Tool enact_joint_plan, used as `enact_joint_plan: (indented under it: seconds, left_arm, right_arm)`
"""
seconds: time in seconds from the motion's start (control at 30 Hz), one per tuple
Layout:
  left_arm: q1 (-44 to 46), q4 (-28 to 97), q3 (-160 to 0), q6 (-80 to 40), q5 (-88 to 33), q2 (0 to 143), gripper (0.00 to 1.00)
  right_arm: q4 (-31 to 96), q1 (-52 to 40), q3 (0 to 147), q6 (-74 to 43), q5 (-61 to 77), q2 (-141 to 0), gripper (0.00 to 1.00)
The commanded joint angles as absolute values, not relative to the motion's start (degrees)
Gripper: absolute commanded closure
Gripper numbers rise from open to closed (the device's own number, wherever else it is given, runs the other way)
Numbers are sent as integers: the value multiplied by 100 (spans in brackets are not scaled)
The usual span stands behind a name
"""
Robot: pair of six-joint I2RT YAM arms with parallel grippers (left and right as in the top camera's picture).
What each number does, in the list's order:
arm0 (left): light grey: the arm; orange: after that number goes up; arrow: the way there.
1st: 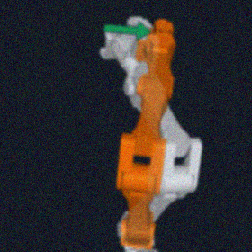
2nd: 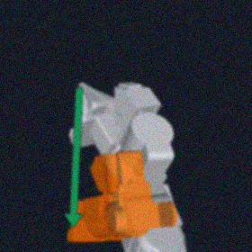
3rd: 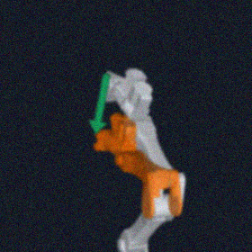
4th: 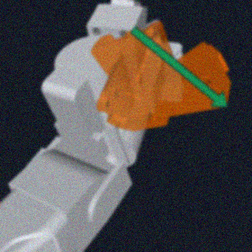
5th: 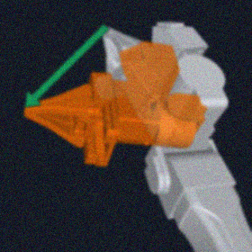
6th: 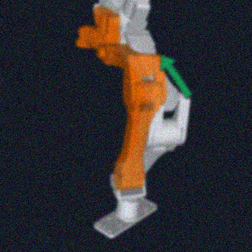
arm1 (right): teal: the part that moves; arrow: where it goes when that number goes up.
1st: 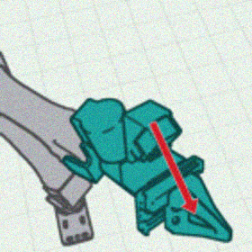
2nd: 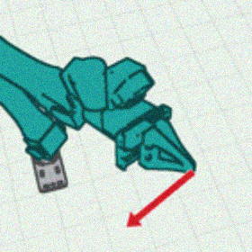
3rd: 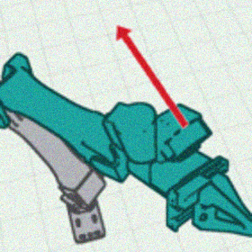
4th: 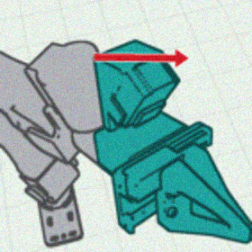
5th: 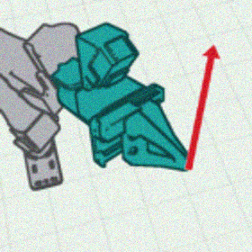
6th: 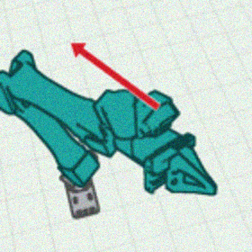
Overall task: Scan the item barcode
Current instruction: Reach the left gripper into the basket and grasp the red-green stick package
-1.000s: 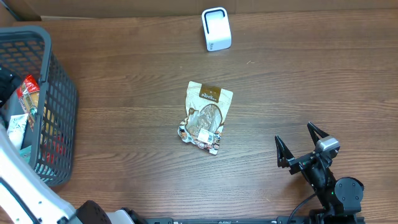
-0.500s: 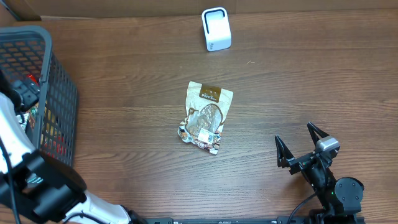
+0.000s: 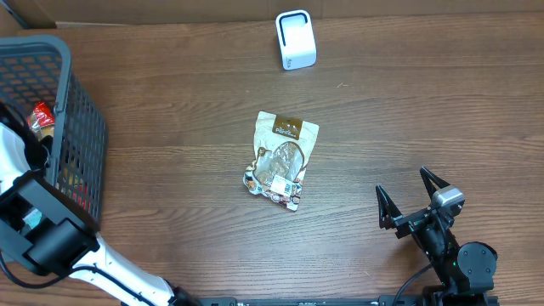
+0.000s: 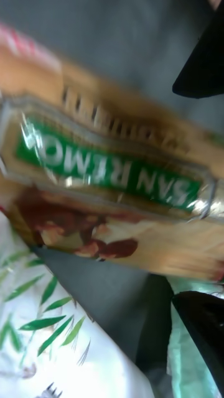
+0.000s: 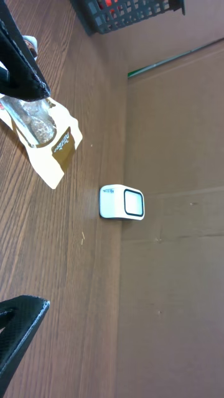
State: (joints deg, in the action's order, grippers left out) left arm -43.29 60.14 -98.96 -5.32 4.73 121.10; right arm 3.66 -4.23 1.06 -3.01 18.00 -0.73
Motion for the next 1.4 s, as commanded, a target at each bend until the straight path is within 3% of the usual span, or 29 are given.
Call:
enact_joint_plan:
  seconds: [0.0,0.2,0.3,0.4,0.47,0.93,1.37]
  left_arm:
    - [-4399,5931,-9712,-377,449,12287,10]
    - [-4401,5465,-9203,-357,464,12298,12]
    - [-4401,5301,-9013,-357,467,12298,32]
    - [-4401,5203,-8886,-360,491,12300,75]
    - [-4401,5196,-8879,-362,491,12300,96]
    - [-4375,6077,-9867,-384,489,11876,96]
    - [-4375,5953,-10309,-388,279,9494,96]
  right_arm:
    - [333,-460,47,-325,1802,-19,0]
    - [333,-460,47,-325,1802,-19,0]
    - [333,-460,47,-325,1802,-19,0]
    - [333,-460,47,-325,1802,-19,0]
    - [333,-460,47,-325,1802,-19,0]
    - [333,-460,47,-325,1802,-19,0]
    - [333,-460,47,-325,1802,-19,0]
